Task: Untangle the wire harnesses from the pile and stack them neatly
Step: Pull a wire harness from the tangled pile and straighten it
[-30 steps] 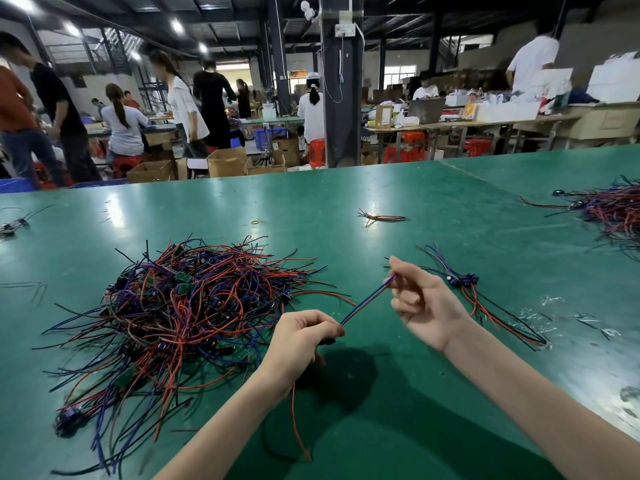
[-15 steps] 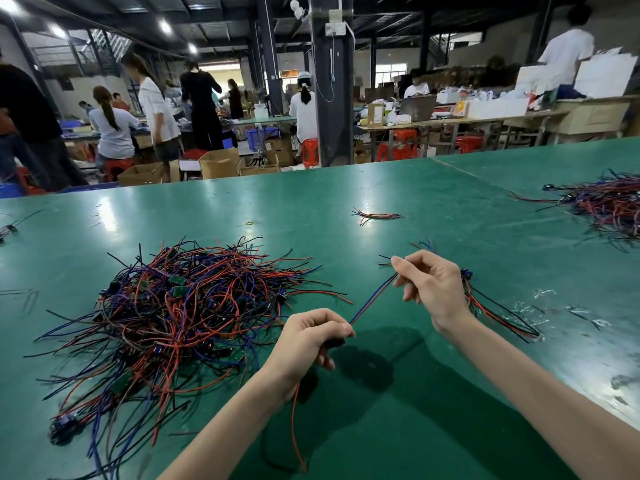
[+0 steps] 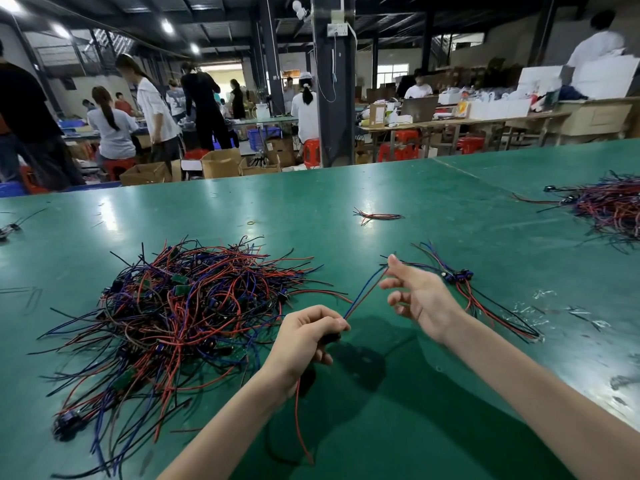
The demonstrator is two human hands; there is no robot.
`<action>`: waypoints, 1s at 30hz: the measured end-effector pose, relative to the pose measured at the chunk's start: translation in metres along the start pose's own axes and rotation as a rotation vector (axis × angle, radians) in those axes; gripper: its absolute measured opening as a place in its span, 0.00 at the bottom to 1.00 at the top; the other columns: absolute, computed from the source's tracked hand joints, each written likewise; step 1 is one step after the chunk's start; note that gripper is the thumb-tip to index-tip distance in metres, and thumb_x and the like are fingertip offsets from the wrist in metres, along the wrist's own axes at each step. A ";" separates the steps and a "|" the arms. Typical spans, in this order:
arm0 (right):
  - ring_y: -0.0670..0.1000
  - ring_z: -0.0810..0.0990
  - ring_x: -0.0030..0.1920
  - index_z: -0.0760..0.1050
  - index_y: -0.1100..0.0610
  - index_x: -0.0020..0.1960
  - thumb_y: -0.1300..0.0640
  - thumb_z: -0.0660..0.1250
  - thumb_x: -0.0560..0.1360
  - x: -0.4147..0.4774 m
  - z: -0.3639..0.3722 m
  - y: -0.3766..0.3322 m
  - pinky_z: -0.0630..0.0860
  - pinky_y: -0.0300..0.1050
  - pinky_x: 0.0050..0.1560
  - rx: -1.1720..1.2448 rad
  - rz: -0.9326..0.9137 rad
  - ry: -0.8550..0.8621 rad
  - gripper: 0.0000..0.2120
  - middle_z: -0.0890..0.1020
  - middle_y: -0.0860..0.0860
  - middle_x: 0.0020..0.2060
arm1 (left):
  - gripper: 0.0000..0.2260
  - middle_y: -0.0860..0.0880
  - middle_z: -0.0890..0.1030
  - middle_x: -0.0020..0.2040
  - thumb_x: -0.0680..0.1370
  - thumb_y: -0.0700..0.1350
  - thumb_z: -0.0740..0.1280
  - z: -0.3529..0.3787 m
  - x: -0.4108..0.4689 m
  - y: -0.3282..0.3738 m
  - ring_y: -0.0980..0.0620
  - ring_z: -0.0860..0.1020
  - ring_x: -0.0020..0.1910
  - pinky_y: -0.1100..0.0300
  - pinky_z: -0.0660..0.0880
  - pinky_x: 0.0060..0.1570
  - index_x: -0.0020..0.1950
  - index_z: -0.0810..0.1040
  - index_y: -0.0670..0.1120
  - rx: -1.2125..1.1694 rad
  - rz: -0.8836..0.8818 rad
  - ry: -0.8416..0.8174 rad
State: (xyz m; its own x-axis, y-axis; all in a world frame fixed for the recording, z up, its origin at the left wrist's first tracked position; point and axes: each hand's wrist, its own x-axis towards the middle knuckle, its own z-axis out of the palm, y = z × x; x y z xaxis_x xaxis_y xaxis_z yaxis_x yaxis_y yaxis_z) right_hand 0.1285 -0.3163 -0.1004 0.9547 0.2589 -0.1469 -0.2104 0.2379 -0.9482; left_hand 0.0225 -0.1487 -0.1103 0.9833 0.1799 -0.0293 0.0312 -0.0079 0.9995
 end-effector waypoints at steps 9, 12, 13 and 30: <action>0.44 0.72 0.27 0.83 0.57 0.45 0.52 0.75 0.62 -0.028 0.032 0.032 0.67 0.36 0.27 -0.126 0.057 -0.423 0.14 0.80 0.50 0.36 | 0.10 0.51 0.75 0.26 0.75 0.34 0.65 -0.001 0.002 0.001 0.58 0.64 0.18 0.63 0.71 0.22 0.36 0.80 0.43 -0.026 0.037 0.081; 0.44 0.71 0.25 0.83 0.57 0.39 0.57 0.75 0.63 -0.026 0.032 0.032 0.67 0.35 0.25 -0.116 -0.013 -0.313 0.06 0.79 0.49 0.30 | 0.06 0.51 0.77 0.29 0.77 0.40 0.67 -0.002 0.001 0.001 0.57 0.67 0.20 0.63 0.71 0.23 0.42 0.82 0.41 -0.041 0.042 0.052; 0.44 0.71 0.25 0.82 0.57 0.39 0.59 0.74 0.66 -0.025 0.031 0.030 0.68 0.35 0.25 -0.113 -0.025 -0.290 0.03 0.80 0.49 0.30 | 0.07 0.51 0.77 0.30 0.77 0.42 0.67 -0.002 0.000 0.001 0.56 0.68 0.21 0.63 0.71 0.24 0.45 0.82 0.40 -0.045 0.043 0.033; 0.46 0.74 0.30 0.80 0.61 0.46 0.59 0.69 0.72 -0.021 0.020 0.018 0.73 0.37 0.30 -0.098 0.089 -0.344 0.05 0.80 0.51 0.36 | 0.07 0.50 0.83 0.34 0.79 0.35 0.62 -0.001 -0.001 0.000 0.59 0.76 0.27 0.69 0.73 0.31 0.47 0.80 0.41 -0.054 -0.056 -0.166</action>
State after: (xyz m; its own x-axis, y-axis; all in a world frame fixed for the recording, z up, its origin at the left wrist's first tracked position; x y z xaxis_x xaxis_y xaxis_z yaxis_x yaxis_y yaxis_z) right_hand 0.1002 -0.2984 -0.1086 0.8036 0.5779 -0.1423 -0.2519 0.1137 -0.9610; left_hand 0.0213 -0.1480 -0.1102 0.9965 0.0134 -0.0826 0.0818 0.0511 0.9953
